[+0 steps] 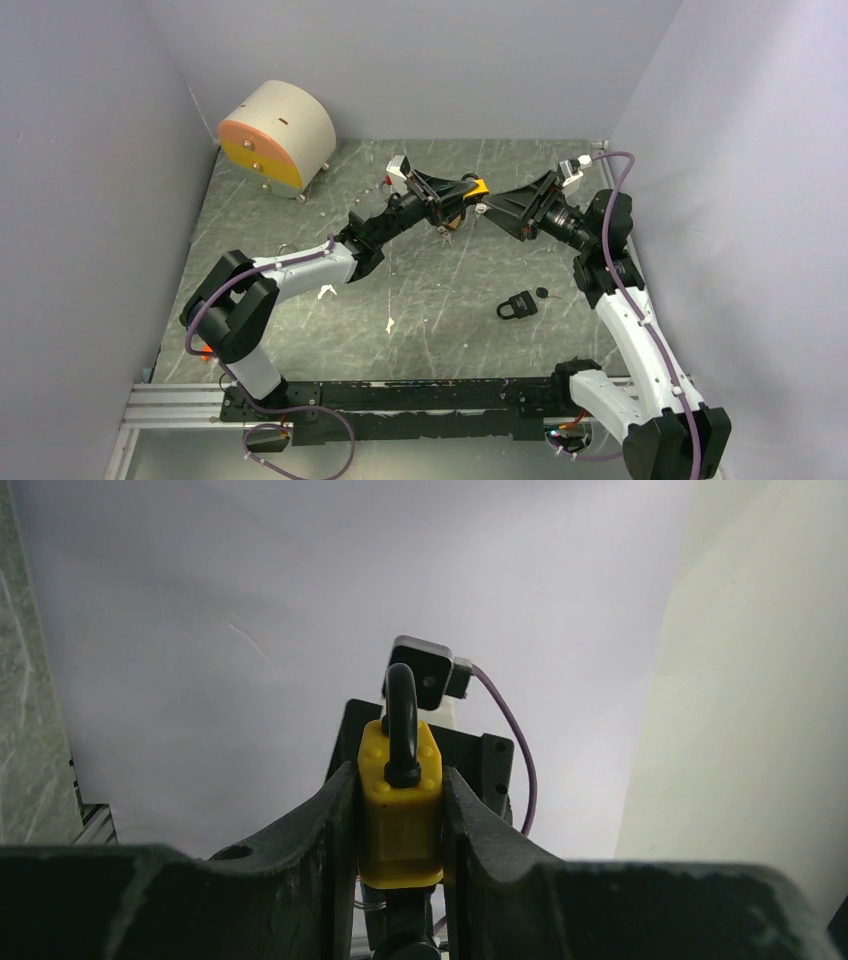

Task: Unlock with the key
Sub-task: Unlock the lock.

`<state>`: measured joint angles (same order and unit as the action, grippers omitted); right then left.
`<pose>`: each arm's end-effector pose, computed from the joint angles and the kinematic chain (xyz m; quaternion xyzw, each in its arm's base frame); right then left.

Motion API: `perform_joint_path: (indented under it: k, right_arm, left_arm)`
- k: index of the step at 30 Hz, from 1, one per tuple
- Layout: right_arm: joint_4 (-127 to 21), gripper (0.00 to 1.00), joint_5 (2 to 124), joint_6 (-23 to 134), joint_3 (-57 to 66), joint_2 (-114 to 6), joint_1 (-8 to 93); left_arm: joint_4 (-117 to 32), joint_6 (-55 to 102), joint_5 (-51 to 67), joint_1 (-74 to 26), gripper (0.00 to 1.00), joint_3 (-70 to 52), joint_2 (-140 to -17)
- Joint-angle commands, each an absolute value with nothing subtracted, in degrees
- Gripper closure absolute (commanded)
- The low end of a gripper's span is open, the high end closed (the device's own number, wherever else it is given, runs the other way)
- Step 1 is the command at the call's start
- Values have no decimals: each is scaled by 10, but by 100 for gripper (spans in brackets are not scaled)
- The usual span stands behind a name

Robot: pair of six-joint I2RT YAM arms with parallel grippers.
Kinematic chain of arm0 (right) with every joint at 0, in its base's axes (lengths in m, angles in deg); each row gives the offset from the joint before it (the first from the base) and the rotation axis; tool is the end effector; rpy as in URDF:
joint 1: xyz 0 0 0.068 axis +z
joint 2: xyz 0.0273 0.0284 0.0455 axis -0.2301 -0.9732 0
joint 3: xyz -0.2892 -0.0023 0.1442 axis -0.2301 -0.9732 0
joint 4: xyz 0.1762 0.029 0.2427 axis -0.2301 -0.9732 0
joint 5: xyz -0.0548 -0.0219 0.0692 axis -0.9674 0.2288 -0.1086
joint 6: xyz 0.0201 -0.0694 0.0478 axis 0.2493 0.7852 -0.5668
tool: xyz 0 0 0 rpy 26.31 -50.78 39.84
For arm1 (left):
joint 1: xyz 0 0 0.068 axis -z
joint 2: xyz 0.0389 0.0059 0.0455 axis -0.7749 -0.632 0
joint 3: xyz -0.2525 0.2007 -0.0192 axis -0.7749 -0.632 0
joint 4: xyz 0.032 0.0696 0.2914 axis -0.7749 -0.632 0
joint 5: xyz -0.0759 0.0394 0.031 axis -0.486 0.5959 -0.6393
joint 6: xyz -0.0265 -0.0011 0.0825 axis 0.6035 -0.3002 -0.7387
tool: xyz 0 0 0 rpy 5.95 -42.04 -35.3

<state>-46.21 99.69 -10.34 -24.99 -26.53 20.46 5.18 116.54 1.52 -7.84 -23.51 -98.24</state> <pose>0.2456 0.0849 0.3866 0.1380 0.7002 0.6228 0.3205 0.3205 -0.3249 0.3372 -0.2303 0.5804 -0.7683 0.1411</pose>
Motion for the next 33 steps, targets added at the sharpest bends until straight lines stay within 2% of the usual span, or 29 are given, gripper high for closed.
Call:
perform_joint_path:
  k: [1, 4, 6, 12, 19, 20, 23, 28, 33]
  right_arm:
    - [-498, 40, 991, -64, -217, -249, 202]
    - [-500, 52, 989, -64, -227, -250, 203]
    - [-490, 64, 986, -67, -230, -254, 203]
    - [-487, 83, 981, -53, -203, -283, 202]
    - [-487, 84, 983, -50, -206, -299, 203]
    - [-483, 86, 985, -52, -208, -302, 203]
    - [-457, 100, 986, -66, -214, -312, 203]
    - [-407, 100, 977, -109, -218, -330, 205]
    - [-359, 100, 913, -168, -220, -350, 233]
  left_arm:
    - [116, 1161, 18, -76, 98, -222, -980]
    - [118, 1162, 14, -77, 98, -217, -984]
    - [116, 1167, 9, -77, 98, -213, -988]
    - [120, 1174, 3, -77, 98, -208, -994]
    - [121, 1174, 4, -77, 97, -203, -990]
    - [122, 1175, 3, -76, 98, -201, -990]
    - [118, 1174, 3, -76, 97, -199, -985]
    - [100, 1160, 6, -73, 97, -197, -967]
    - [111, 1155, 17, -63, 97, -192, -969]
